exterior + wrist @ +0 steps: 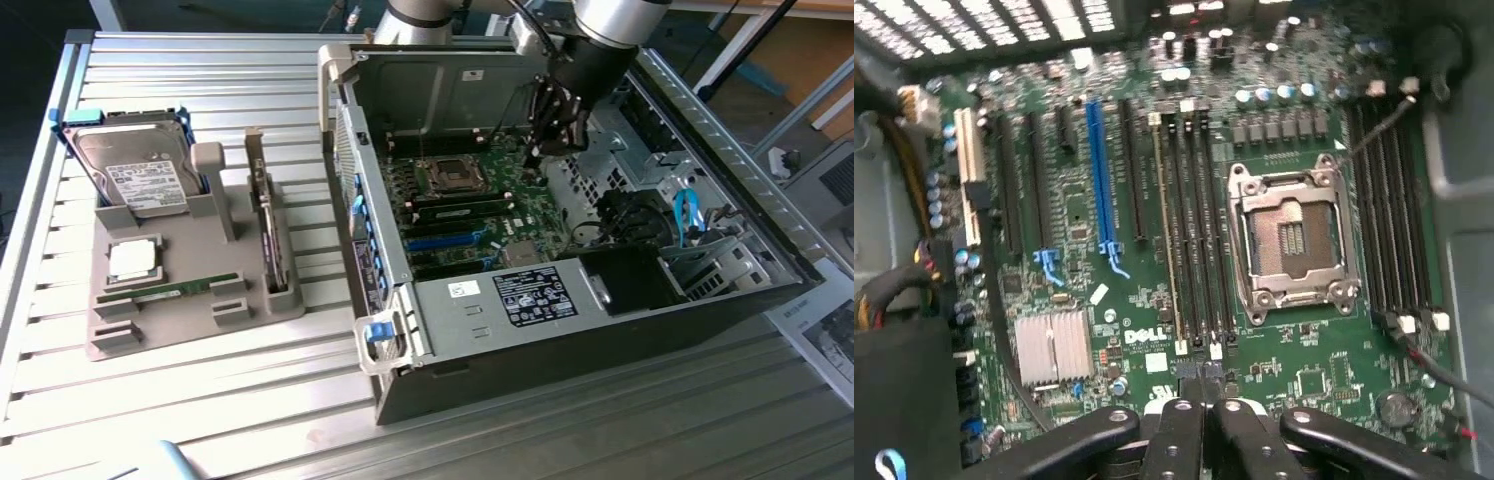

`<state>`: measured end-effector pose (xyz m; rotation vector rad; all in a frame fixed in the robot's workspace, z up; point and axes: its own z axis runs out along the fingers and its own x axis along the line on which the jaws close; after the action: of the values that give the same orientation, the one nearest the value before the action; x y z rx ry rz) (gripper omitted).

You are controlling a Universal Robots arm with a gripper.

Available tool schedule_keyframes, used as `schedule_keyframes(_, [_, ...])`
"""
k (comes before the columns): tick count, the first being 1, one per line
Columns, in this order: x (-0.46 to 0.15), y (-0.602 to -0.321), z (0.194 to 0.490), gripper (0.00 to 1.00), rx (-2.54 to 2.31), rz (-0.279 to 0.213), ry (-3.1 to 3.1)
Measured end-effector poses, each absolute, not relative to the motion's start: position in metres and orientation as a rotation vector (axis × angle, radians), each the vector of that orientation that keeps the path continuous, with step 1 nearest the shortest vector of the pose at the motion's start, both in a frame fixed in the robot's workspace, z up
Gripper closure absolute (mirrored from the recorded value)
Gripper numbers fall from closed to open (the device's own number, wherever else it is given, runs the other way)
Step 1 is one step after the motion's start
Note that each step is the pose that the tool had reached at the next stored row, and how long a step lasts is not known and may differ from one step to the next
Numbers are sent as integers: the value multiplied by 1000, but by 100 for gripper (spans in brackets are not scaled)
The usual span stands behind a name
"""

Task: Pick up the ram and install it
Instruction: 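Press down the ram until it locks into place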

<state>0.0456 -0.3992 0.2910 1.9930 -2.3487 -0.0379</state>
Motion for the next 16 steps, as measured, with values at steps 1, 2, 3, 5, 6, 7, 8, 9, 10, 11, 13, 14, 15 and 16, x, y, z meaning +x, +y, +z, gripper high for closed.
schedule_keyframes(1, [46,-399,291,89,1963,-39,-2374])
schedule_keyframes(2, [46,-399,291,89,1935,-39,-2397])
schedule_keyframes(3, [46,-399,291,89,1914,-40,-2414])
schedule_keyframes(5, [46,-399,291,89,1861,-41,-2455])
schedule_keyframes(6, [46,-399,291,89,1840,-41,-2471])
schedule_keyframes(7, [46,-399,291,89,1801,-42,-2500])
schedule_keyframes(8, [46,-399,291,89,1768,-42,-2523])
schedule_keyframes(9, [46,-399,291,89,1737,-42,-2544])
schedule_keyframes(10, [46,-399,291,89,1712,-42,-2560])
schedule_keyframes(11, [46,-399,291,89,1651,-42,-2600])
schedule_keyframes(13, [46,-399,290,89,1574,-41,-2647])
schedule_keyframes(14, [46,-399,290,89,1550,-41,-2660])
schedule_keyframes(15, [46,-399,290,89,1514,-40,-2681])
schedule_keyframes(16, [46,-399,290,89,1478,-40,-2701])
